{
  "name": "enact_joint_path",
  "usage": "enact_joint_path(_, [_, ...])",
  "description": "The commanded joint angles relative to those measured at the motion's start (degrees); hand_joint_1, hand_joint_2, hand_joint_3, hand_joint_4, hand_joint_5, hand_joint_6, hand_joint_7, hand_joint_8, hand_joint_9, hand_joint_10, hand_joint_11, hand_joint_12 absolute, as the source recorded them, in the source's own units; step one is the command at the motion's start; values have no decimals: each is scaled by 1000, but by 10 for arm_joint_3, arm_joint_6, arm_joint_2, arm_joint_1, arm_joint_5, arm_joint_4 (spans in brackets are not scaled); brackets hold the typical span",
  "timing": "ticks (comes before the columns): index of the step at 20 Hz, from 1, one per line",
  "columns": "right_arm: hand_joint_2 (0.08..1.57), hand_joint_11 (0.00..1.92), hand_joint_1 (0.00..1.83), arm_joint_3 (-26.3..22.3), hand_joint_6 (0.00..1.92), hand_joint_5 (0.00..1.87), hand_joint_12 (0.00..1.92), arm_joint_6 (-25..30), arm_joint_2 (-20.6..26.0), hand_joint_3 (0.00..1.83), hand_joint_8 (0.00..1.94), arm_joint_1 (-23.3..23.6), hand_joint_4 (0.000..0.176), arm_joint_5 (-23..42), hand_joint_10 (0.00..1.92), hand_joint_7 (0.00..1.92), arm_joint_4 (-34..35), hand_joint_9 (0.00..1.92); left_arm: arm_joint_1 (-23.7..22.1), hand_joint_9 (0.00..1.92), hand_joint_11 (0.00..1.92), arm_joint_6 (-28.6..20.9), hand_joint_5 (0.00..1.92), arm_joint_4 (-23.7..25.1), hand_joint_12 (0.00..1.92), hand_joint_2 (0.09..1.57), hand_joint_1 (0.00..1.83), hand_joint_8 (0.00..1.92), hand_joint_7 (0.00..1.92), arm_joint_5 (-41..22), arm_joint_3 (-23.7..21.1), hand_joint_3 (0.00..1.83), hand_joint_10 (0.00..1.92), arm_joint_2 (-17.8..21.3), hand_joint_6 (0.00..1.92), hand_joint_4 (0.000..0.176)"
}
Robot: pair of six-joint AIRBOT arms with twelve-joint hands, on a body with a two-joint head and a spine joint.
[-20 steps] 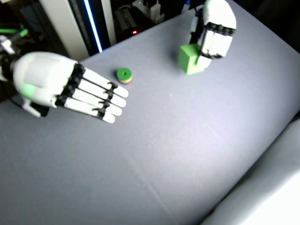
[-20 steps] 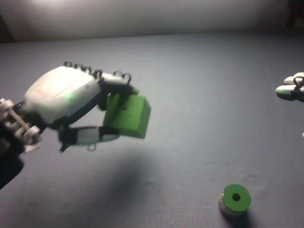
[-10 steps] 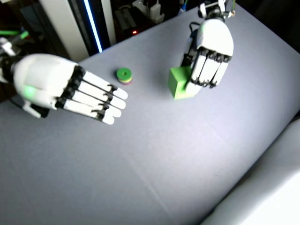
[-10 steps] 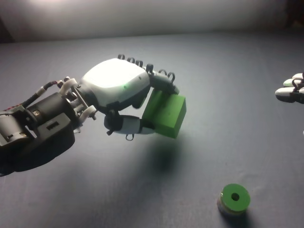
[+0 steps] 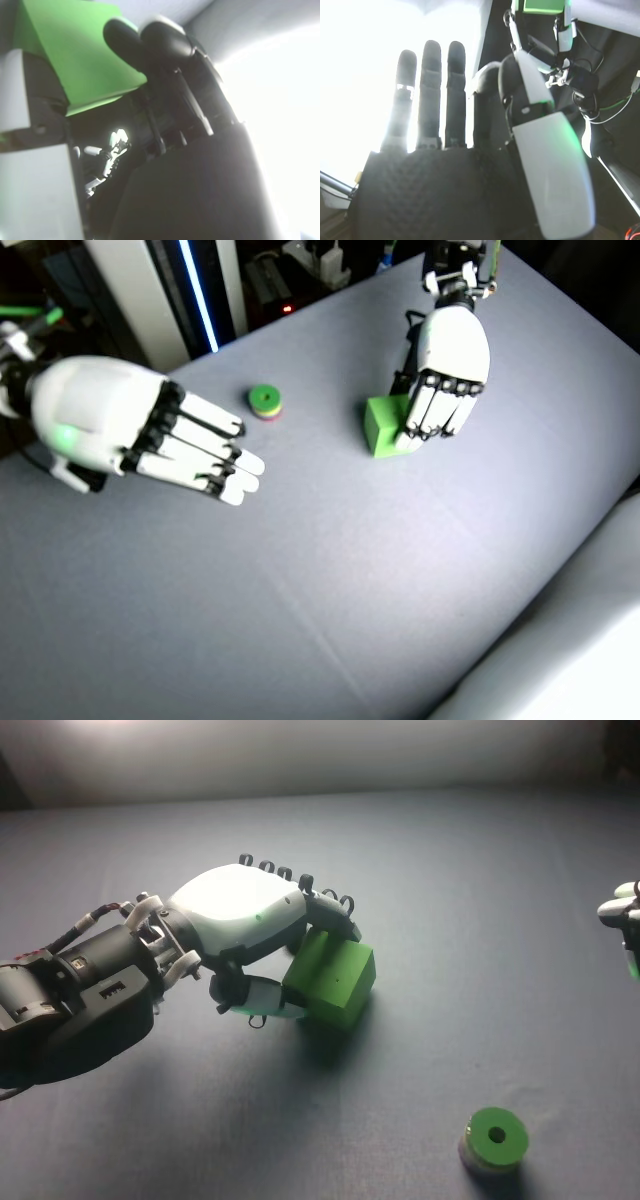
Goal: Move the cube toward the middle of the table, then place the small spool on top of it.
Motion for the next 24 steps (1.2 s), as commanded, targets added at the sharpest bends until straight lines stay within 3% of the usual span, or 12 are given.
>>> enact_joint_path(1, [1352, 123, 859, 2, 1595, 567, 964, 2, 1, 2, 2, 7, 44, 71, 3, 635, 9, 574, -2, 472, 234, 2, 526, -6, 620, 1013, 1201, 4, 460, -68, 1, 0, 14, 3, 3, 0])
enact_joint_path(3, [1355, 117, 871, 2, 1599, 564, 959, 2, 0, 1, 8, 7, 22, 71, 4, 656, 8, 580, 2, 181, 21, 5, 306, -13, 641, 982, 1151, 0, 190, -78, -3, 1, 0, 9, 0, 60])
enact_joint_path(4, [1354, 115, 865, 2, 1597, 565, 956, 3, 0, 0, 5, 7, 33, 71, 2, 653, 7, 578, 4, 126, 3, 6, 277, -17, 604, 981, 1151, 0, 142, -85, -6, 1, 0, 13, 0, 73])
enact_joint_path(5, [1352, 131, 886, 2, 1589, 571, 961, 5, 0, 0, 6, 8, 6, 71, 6, 662, 1, 593, 8, 67, 0, 7, 239, -23, 482, 1000, 1137, 0, 86, -100, -12, 4, 0, 20, 0, 84])
enact_joint_path(8, [1333, 85, 925, 2, 1550, 598, 1011, 14, 0, 0, 0, 13, 0, 71, 0, 652, -21, 568, 25, 4, 0, 25, 205, -44, 233, 1004, 1163, 9, 38, -144, -42, 0, 1, 52, 3, 107])
enact_joint_path(9, [1308, 58, 898, 1, 660, 546, 1024, 18, 0, 0, 12, 17, 0, 67, 17, 630, -33, 550, 36, 11, 0, 36, 174, -56, 233, 1020, 1084, 10, 48, -162, -54, 7, 4, 65, 1, 147])
enact_joint_path(10, [1292, 101, 909, -1, 245, 624, 997, 18, 0, 0, 8, 24, 0, 54, 14, 651, -51, 578, 52, 9, 0, 38, 153, -67, 206, 1019, 1052, 5, 48, -185, -68, 3, 1, 80, 1, 170])
enact_joint_path(15, [1160, 261, 813, -5, 2, 585, 916, 35, -5, 0, 0, 73, 0, -31, 0, 571, -155, 601, 141, 52, 0, 65, 132, -110, 207, 1073, 985, 2, 47, -276, -144, 0, 1, 147, 4, 170])
enact_joint_path(17, [1112, 329, 771, -5, 0, 502, 945, 49, -6, 0, 0, 86, 1, -64, 6, 503, -191, 631, 168, 51, 0, 77, 153, -125, 184, 1055, 1015, 1, 50, -307, -168, 0, 0, 166, 8, 118])
enact_joint_path(19, [1033, 450, 836, -4, 3, 511, 911, 64, -11, 0, 1, 106, 38, -105, 20, 493, -236, 715, 203, 51, 6, 76, 162, -142, 149, 1055, 1044, 2, 63, -353, -192, 0, 2, 190, 2, 88])
enact_joint_path(22, [998, 439, 857, 1, 1, 510, 903, 85, -30, 0, 3, 138, 36, -167, 7, 474, -305, 701, 275, 48, 0, 76, 144, -196, 102, 1036, 1053, 2, 76, -433, -228, 0, 4, 223, 2, 126])
enact_joint_path(24, [958, 407, 866, 5, 0, 514, 930, 90, -45, 0, 2, 157, 31, -201, 10, 479, -336, 698, 325, 31, 0, 73, 163, -238, 18, 1043, 1053, 1, 83, -487, -245, 1, 1, 234, 4, 118])
